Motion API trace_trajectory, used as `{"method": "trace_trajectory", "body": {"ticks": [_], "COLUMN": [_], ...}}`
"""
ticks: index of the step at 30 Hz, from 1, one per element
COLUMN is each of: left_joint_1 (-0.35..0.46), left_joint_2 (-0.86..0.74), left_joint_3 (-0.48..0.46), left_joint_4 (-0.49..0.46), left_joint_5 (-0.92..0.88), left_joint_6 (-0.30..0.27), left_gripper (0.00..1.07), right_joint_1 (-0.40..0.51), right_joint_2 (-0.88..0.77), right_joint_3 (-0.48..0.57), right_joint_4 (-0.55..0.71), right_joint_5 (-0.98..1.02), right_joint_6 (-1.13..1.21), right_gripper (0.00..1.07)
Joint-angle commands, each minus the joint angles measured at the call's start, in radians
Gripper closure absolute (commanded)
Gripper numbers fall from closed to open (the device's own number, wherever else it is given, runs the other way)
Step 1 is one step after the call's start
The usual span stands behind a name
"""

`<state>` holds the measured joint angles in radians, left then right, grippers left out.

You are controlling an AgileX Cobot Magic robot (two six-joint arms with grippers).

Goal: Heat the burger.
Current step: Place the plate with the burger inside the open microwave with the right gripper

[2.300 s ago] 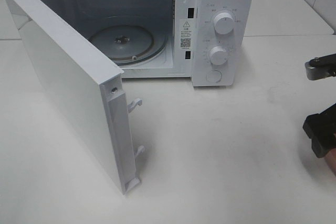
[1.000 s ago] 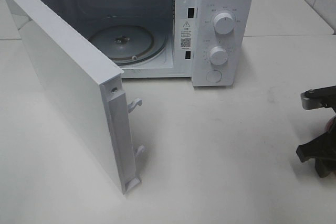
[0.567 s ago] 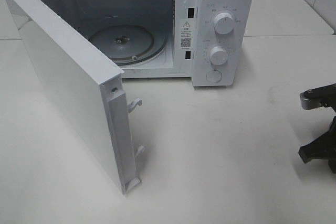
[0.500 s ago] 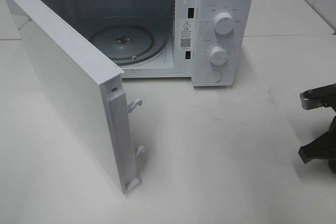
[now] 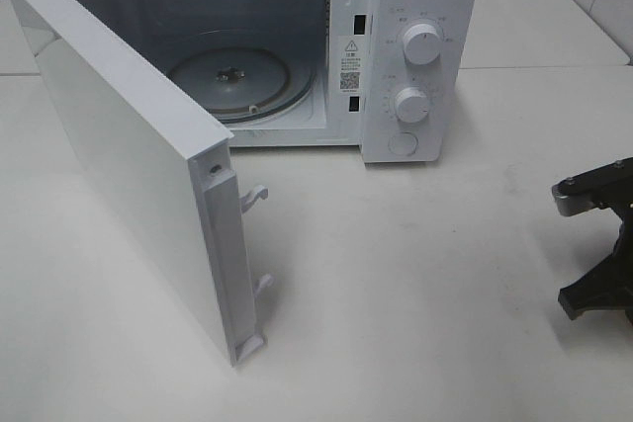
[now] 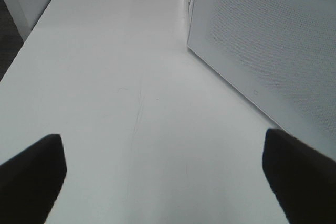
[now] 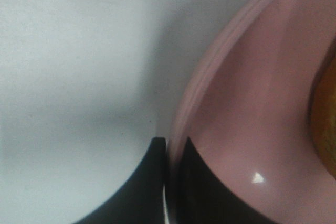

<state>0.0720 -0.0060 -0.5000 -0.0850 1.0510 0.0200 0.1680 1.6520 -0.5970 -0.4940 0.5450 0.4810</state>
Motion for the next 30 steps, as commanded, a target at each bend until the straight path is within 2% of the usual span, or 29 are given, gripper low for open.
{"method": "trace_trajectory", "body": {"ticks": [1, 16, 20, 30], "left_joint_1": [-0.005, -0.005, -0.005, -0.005], "left_joint_2": [-0.020, -0.020, -0.020, -0.020], "left_joint_3": [0.002, 0.002, 0.002, 0.002], "left_joint_4": [-0.007, -0.007, -0.007, -0.007], "left_joint_5": [-0.015, -0.015, -0.015, -0.015], "left_joint_6": [0.003, 0.003, 0.003, 0.003], "left_gripper": [0.13, 0.13, 0.13, 0.13], "right_joint_1": [0.069, 0.197, 0.238, 0.246], "right_joint_2": [0.002, 0.000, -0.055, -0.169], "right_joint_3": [-0.015, -0.015, -0.015, -0.015], "right_joint_4": [-0.119, -0.181, -0.204, -0.198], "right_joint_5": [0.104, 0.195, 0.223, 0.314], "right_joint_6": [0.163, 0.252, 0.267, 0.225], "right_gripper": [1.07, 1.07, 1.07, 1.07]}}
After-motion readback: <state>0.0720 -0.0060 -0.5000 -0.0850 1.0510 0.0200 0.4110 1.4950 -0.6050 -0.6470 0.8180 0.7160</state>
